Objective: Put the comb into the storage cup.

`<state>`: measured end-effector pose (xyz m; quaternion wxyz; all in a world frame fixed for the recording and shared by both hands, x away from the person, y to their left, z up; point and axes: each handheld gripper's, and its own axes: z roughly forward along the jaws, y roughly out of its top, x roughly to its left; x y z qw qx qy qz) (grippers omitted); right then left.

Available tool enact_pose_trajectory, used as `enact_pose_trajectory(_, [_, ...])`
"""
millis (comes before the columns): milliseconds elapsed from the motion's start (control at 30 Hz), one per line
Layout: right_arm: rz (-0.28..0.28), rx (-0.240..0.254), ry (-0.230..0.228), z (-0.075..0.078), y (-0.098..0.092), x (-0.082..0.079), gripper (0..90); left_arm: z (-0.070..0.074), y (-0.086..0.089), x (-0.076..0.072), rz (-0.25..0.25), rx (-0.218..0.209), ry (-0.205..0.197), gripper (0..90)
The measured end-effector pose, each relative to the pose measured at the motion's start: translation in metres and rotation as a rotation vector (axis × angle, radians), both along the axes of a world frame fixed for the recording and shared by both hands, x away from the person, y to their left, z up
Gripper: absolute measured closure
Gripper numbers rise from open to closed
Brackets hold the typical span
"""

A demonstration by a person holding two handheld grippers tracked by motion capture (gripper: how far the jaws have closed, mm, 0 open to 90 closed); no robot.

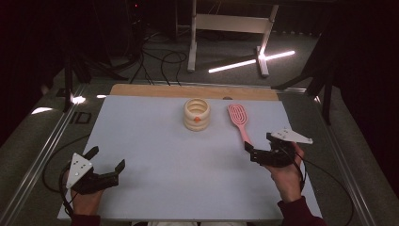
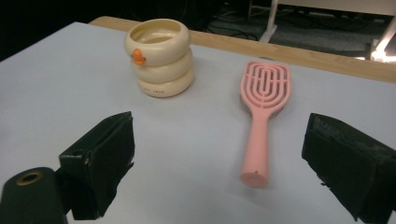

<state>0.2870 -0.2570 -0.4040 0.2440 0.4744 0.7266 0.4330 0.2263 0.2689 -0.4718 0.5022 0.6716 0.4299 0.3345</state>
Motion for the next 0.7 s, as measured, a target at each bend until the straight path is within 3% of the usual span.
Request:
enact_pose_trajectory(167, [-0.008, 0.007, -0.006, 0.007, 0.001, 0.007, 9.4, -0.001, 0.002, -0.002, 0.006, -0.007, -0.002, 0.0])
enact_pose_trajectory(400, [-0.002, -0.018, -0.017, 0.013, 0.006, 0.019, 9.5, -0.001, 0.000, -0.002, 0.001, -0.003, -0.001, 0.0])
enact_pose_trajectory(700, [-0.009, -0.083, -0.004, 0.014, 0.013, 0.039, 9.5, -0.002, -0.001, -0.003, -0.003, 0.000, 0.003, 0.0])
